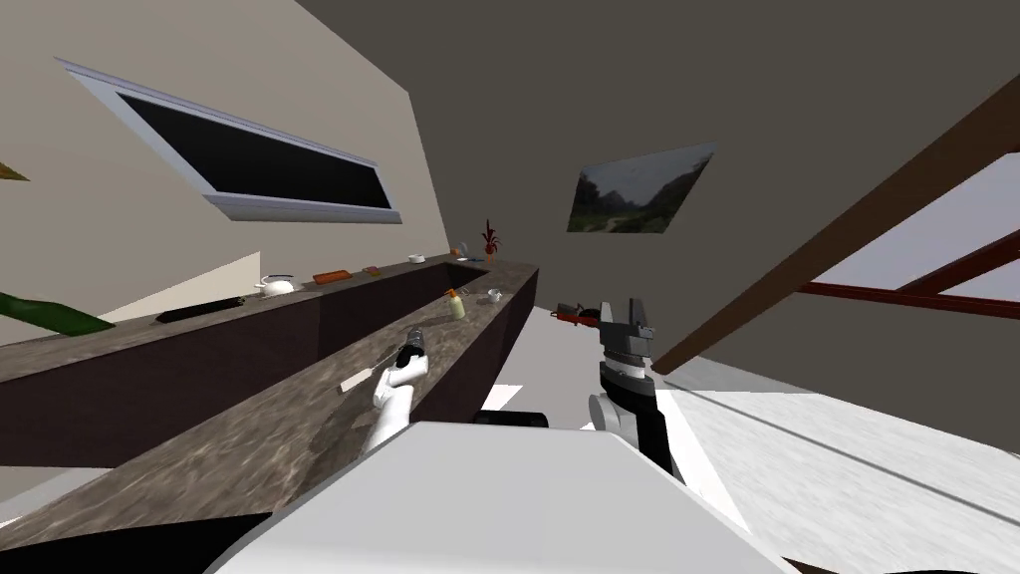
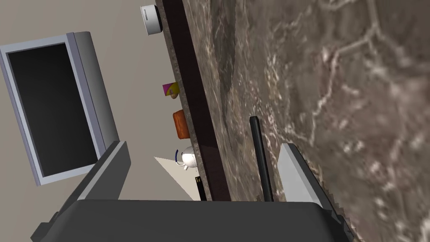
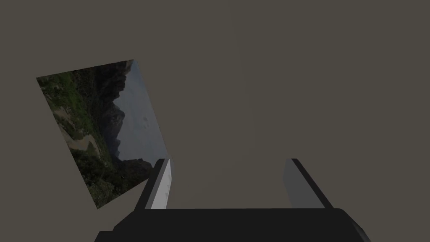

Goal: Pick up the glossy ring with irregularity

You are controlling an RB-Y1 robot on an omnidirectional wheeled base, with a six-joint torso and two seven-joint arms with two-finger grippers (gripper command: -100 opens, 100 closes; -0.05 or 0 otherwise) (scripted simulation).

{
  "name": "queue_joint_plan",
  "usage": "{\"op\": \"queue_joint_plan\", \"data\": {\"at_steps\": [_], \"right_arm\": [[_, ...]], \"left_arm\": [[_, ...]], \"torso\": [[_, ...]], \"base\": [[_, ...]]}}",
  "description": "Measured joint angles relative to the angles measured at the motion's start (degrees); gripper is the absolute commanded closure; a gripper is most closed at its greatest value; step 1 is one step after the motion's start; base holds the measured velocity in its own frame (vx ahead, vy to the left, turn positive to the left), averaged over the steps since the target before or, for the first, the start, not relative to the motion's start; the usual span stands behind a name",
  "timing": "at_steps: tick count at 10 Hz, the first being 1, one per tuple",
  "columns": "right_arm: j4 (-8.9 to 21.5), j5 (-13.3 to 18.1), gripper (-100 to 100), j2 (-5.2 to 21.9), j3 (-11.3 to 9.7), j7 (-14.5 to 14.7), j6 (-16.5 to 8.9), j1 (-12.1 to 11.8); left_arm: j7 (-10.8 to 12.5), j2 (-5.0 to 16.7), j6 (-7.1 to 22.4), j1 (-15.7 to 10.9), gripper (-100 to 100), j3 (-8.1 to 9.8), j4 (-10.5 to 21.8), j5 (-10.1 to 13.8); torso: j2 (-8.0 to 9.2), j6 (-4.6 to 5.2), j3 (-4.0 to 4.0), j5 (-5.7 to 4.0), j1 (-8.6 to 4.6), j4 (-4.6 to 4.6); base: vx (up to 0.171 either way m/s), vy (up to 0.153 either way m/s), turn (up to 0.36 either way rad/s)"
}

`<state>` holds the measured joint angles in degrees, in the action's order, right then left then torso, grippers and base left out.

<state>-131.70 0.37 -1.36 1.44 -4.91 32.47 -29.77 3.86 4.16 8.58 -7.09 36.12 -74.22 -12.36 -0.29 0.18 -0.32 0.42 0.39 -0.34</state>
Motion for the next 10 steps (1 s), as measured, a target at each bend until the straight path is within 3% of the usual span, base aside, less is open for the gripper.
{"op": "queue_joint_plan", "data": {"at_steps": [1,3,5,8,10], "right_arm": [[0.0,0.0,0,0.0,0.0,0.0,0.0,0.0],[0.0,0.0,0,0.0,0.0,0.0,0.0,0.0],[0.0,0.0,0,0.0,0.0,0.0,0.0,0.0],[0.0,0.0,0,0.0,0.0,0.0,0.0,0.0],[0.0,0.0,0,0.0,0.0,0.0,0.0,0.0]], "left_arm": [[0.2,-1.2,0.5,1.6,-100,1.14,-2.4,-0.5],[0.6,-0.5,0.3,4.8,-100,1.45,-5.3,0.0],[2.8,-1.5,0.5,5.5,-100,6.08,-4.7,-2.4],[3.4,-2.8,1.9,11.3,-100,6.20,-10.3,-2.0],[3.5,-2.6,2.2,13.2,-100,6.03,-13.7,-1.7]], "torso": [[-0.12,-0.04,-0.07,0.00,-0.04,-0.03],[-0.24,-0.08,-0.15,-0.02,-0.13,-0.06],[-0.37,0.09,-0.25,0.19,0.25,-0.13],[-0.63,0.03,-0.41,0.25,0.30,-0.22],[-0.68,0.06,-0.45,0.23,0.24,-0.22]], "base": [[-0.003,0.005,-0.027],[-0.002,0.008,-0.137],[-0.020,0.037,-0.403],[-0.001,0.007,-0.021],[-0.005,0.014,-0.163]]}}
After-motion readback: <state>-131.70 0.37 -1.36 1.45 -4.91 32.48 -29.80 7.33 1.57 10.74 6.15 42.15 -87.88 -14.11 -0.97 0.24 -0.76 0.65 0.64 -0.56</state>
